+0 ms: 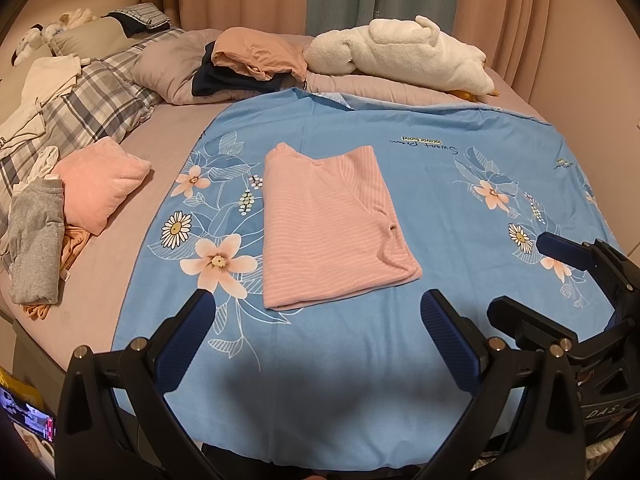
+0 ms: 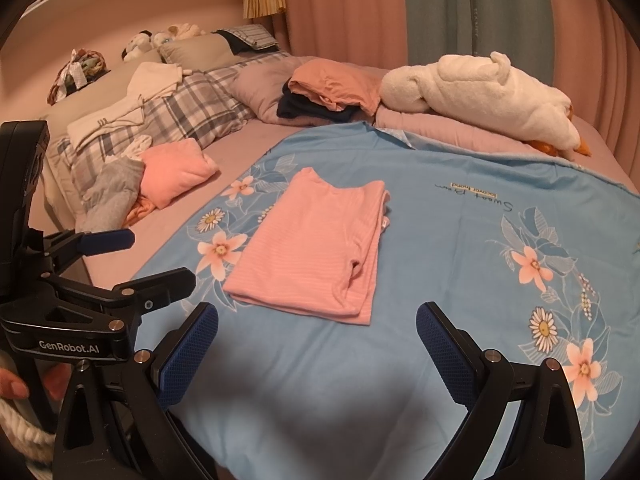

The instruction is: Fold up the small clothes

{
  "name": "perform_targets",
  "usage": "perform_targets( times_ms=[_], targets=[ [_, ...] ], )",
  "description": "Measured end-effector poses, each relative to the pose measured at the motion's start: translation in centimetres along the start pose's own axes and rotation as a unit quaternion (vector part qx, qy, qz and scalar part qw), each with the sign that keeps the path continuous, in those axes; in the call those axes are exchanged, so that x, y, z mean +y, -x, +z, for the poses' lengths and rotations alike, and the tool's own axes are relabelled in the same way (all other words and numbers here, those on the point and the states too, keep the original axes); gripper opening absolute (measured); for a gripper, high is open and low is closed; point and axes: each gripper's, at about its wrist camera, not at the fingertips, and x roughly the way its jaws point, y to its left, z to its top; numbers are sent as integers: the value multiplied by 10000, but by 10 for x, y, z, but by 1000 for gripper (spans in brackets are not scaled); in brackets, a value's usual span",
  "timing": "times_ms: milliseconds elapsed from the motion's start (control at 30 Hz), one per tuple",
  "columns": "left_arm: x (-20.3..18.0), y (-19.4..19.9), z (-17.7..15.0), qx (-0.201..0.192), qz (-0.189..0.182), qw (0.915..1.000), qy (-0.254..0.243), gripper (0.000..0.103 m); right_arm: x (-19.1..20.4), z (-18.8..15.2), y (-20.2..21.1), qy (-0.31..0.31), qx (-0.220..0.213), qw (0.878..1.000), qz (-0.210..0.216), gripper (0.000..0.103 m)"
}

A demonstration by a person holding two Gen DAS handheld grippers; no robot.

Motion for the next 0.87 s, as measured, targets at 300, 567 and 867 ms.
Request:
perform_targets(
  times_ms=[300, 567, 867],
  targets=[
    [0, 0, 0, 8, 6, 10000, 1, 103, 0, -2, 0, 10, 13, 10000, 3, 99],
    [1, -2, 0, 8, 7, 10000, -9, 103, 1, -3, 0, 20, 6, 10000, 8, 99],
    [5, -7, -3, 34, 9, 10000, -20, 103, -2, -4, -2, 31, 2, 10000, 35, 99]
  ],
)
